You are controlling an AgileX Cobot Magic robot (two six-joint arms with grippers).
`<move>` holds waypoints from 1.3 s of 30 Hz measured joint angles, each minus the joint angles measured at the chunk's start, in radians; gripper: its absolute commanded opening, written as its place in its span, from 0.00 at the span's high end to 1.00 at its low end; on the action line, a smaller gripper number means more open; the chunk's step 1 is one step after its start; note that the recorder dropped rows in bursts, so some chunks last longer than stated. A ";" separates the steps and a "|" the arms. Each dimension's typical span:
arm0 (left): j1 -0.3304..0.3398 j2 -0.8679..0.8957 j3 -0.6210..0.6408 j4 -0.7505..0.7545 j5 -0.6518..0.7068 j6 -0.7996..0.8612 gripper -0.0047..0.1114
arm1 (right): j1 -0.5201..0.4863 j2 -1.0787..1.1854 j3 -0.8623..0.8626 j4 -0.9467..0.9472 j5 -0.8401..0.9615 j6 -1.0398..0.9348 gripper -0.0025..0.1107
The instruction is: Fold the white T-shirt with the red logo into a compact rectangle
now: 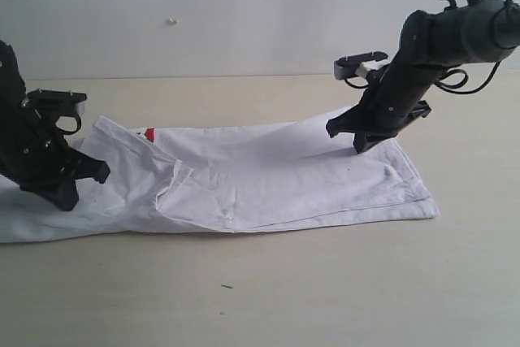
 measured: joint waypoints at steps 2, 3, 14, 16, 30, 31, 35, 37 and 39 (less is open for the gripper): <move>0.004 0.016 0.010 0.000 -0.019 -0.004 0.96 | 0.000 0.004 0.012 0.000 -0.002 -0.002 0.98; 0.005 0.025 0.013 0.000 -0.038 -0.008 0.96 | 0.000 -0.002 0.033 0.000 -0.023 -0.002 0.98; 0.072 0.049 0.010 0.000 -0.182 -0.033 0.96 | 0.000 -0.105 0.270 0.017 -0.220 0.004 0.98; 0.093 0.049 0.008 0.000 -0.182 -0.036 0.96 | 0.000 -0.129 0.292 0.017 -0.200 0.011 0.98; 0.296 -0.091 -0.012 -0.086 -0.232 0.059 0.51 | 0.000 -0.296 0.320 0.056 -0.150 0.004 0.88; 0.315 -0.076 -0.030 -0.097 -0.227 0.059 0.51 | 0.000 -0.296 0.320 0.056 -0.145 0.004 0.88; 0.383 0.028 -0.126 -0.182 -0.160 0.109 0.50 | 0.000 -0.296 0.320 0.056 -0.134 0.001 0.88; 0.416 0.077 -0.171 -0.251 -0.116 0.164 0.48 | 0.000 -0.296 0.320 0.056 -0.134 -0.003 0.88; 0.448 0.127 -0.211 -0.339 -0.056 0.245 0.46 | 0.000 -0.296 0.320 0.056 -0.134 -0.012 0.88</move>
